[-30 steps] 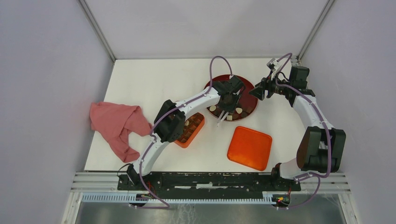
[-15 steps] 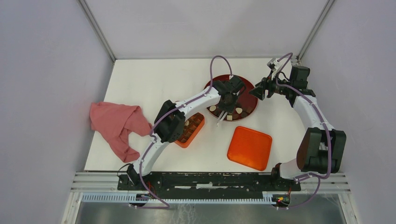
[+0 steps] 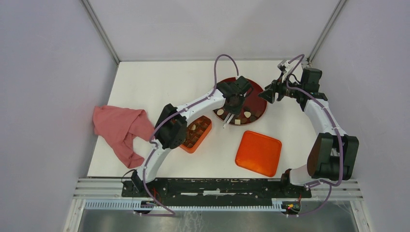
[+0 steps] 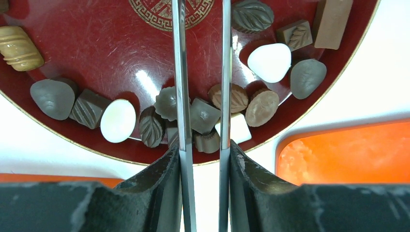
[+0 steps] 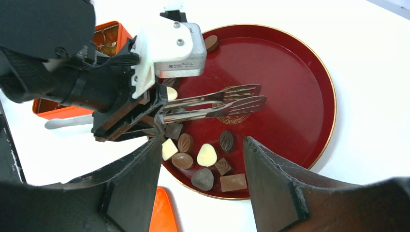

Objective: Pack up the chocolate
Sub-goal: Pick up the fake chocolate from the plate.

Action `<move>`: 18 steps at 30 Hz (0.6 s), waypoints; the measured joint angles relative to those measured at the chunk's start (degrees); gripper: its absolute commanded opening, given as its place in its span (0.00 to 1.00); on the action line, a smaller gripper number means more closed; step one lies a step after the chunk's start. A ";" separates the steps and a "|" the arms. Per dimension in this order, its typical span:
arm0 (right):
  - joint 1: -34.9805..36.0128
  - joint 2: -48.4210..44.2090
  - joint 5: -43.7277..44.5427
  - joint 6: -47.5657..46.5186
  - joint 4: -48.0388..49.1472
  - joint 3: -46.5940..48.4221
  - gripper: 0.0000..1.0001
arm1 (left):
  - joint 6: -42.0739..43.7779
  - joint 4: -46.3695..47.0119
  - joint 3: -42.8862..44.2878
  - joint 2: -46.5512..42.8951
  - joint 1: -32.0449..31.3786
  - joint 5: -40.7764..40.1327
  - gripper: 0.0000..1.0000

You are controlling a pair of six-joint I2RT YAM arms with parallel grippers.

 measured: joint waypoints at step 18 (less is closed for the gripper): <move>-0.11 -0.02 -0.17 0.39 1.14 -0.20 0.68 | 0.07 4.24 -12.59 -11.19 0.96 1.70 0.02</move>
